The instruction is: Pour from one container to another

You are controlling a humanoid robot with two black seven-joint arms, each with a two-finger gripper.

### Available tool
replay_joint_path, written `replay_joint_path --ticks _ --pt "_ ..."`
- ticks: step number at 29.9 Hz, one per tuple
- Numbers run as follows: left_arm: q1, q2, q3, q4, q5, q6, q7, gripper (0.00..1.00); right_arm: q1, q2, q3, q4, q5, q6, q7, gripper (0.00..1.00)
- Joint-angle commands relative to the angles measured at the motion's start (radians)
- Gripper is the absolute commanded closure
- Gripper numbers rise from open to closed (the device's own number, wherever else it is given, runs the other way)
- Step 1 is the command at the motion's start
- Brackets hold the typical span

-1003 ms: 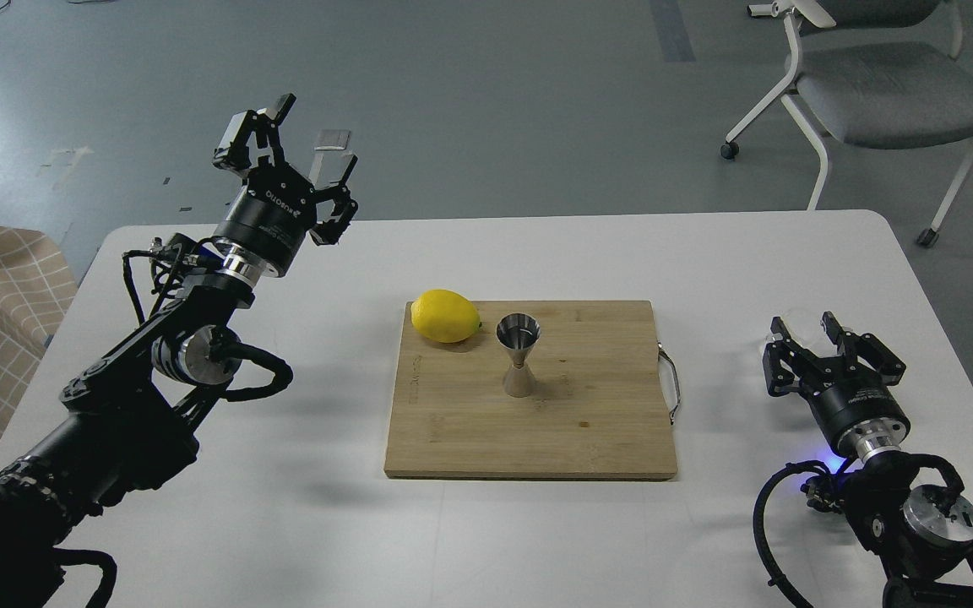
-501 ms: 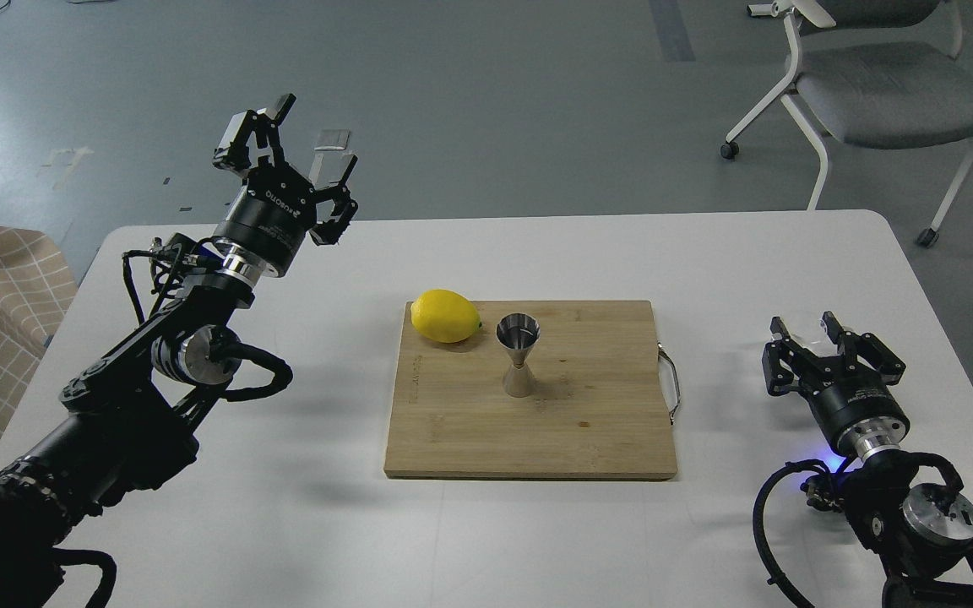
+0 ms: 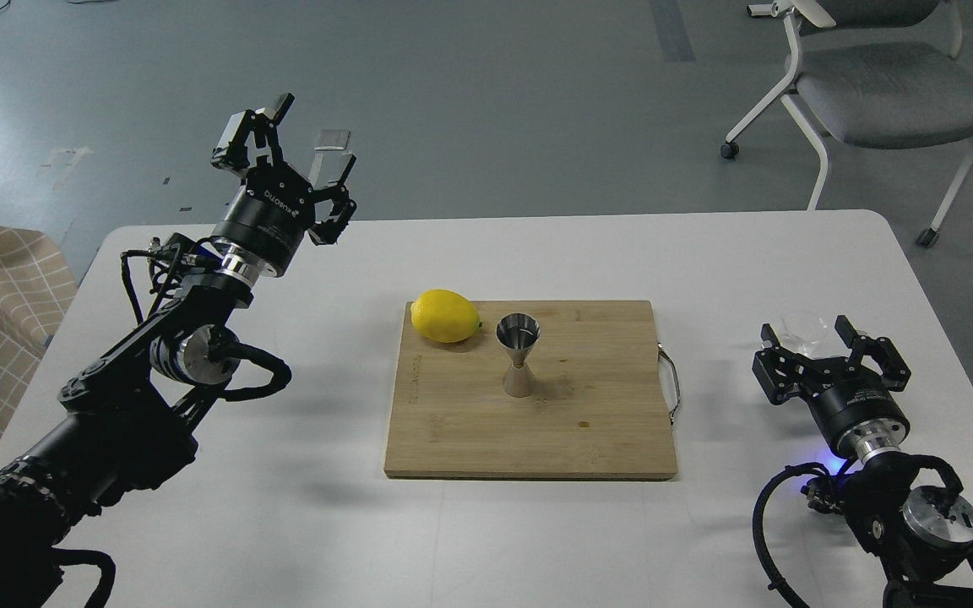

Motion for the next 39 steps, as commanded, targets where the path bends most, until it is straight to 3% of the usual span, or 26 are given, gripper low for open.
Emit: replay_joint_path --ticks 1,16,22,32,39 --pt "-0.001 0.001 0.0 0.0 0.0 -0.001 0.0 0.02 -0.005 0.0 0.002 0.017 -0.001 0.005 0.002 0.04" --pt "-0.001 0.0 0.0 0.0 0.0 -0.003 0.0 0.02 -0.071 0.0 0.002 0.198 -0.016 0.017 0.003 0.03" --pt "-0.014 0.0 0.0 -0.002 0.0 -0.008 0.0 0.02 -0.06 -0.023 0.003 0.288 -0.229 0.018 0.002 0.02" --pt "-0.031 0.001 0.0 -0.002 0.0 -0.031 0.0 0.02 0.036 -0.132 -0.005 0.301 -0.393 0.023 -0.009 0.0" --pt "-0.033 0.04 0.0 -0.002 0.0 -0.074 0.0 0.02 0.081 -0.127 0.002 0.299 -0.42 0.034 0.0 0.0"
